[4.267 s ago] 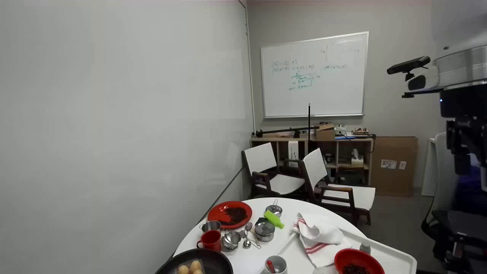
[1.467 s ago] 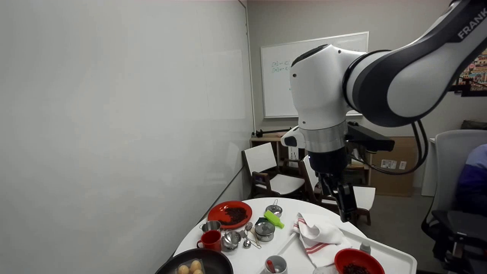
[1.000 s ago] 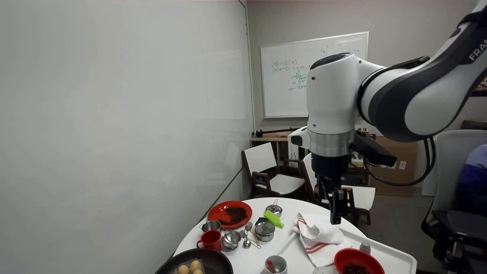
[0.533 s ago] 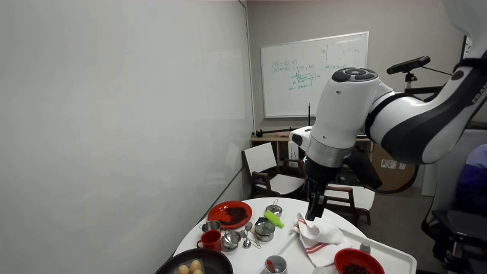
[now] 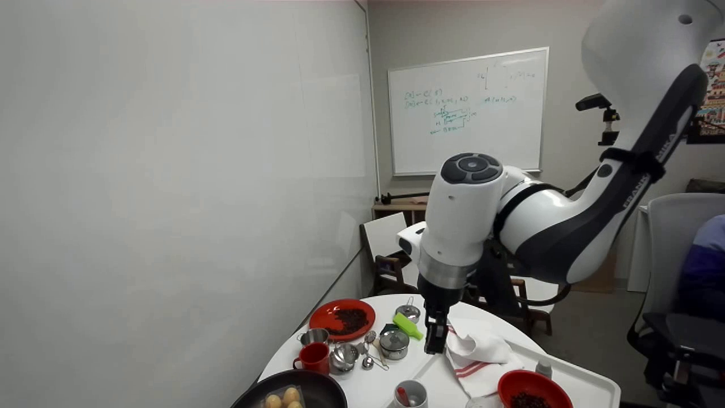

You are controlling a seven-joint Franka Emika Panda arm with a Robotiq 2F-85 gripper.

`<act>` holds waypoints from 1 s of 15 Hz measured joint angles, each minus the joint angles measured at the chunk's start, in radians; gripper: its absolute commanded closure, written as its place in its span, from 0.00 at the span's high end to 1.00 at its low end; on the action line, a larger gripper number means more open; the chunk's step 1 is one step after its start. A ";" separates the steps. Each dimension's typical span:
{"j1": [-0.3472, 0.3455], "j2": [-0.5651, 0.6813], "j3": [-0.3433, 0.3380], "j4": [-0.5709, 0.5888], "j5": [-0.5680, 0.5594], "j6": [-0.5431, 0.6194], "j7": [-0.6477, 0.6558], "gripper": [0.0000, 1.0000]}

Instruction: Take the spoon out of the grey mug and set it down on the table

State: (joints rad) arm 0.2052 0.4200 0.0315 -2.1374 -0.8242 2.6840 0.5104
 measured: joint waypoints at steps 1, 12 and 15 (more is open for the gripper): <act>0.008 0.030 0.001 0.029 0.000 -0.011 0.000 1.00; 0.056 0.278 -0.057 0.267 0.137 -0.122 -0.088 1.00; 0.056 0.302 -0.072 0.292 0.160 -0.130 -0.117 1.00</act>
State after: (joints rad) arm 0.2613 0.7224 -0.0405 -1.8451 -0.6640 2.5536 0.3930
